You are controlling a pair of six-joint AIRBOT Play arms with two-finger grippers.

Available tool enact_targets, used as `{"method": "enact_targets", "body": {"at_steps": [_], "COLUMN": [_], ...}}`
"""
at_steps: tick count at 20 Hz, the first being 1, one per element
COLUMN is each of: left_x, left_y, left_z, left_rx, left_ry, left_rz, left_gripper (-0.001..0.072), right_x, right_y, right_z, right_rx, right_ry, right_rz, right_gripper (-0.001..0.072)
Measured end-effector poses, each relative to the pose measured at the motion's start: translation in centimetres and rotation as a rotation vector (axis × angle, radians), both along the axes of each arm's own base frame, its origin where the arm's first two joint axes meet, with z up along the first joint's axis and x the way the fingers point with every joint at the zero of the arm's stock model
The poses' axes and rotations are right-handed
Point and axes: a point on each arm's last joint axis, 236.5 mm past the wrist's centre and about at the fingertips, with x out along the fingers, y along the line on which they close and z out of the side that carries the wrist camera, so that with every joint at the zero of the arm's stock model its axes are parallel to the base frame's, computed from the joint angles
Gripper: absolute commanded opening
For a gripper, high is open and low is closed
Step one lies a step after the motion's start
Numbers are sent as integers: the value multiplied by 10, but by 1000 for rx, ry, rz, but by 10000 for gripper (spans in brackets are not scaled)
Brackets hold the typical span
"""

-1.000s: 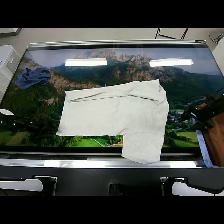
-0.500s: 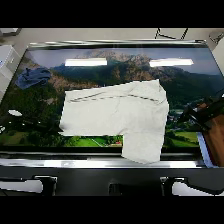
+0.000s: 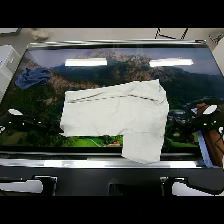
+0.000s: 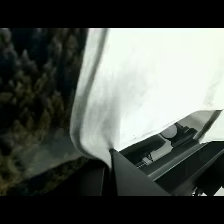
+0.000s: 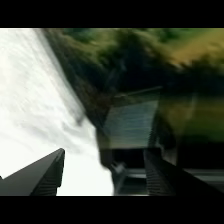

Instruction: Fold the clothes and pants, and hang the long-sleeved shirts on hangers.

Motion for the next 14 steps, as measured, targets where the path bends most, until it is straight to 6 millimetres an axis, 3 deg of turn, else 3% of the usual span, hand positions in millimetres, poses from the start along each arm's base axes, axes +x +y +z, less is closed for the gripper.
{"method": "enact_targets", "body": {"at_steps": [3,4,6,9,10,12,14], "left_x": [0,1,2,7,13,37,76], "left_y": [0,0,0,3,5,14,26], "left_z": [4,5,9,19,27,57,119], "left_rx": [3,3,8,25,37,79,146], "left_ry": [-13,-17,-29,-70,-102,-219,-417], "left_rz": [-4,-5,-5,-6,-6,-3,19], "left_gripper": [19,19,19,18,18,18,19], "right_x": [10,15,24,45,56,89,132], "right_y": [21,30,39,42,38,35,22], "right_z": [-10,-11,-18,-16,-6,37,108], "right_rx": [56,83,87,63,47,28,-42], "right_ry": [-46,-58,-87,-162,-203,-333,-545], "right_rz": [-15,-25,-23,-5,10,40,77], "right_gripper": [529,446,56,47,46,46,47]}}
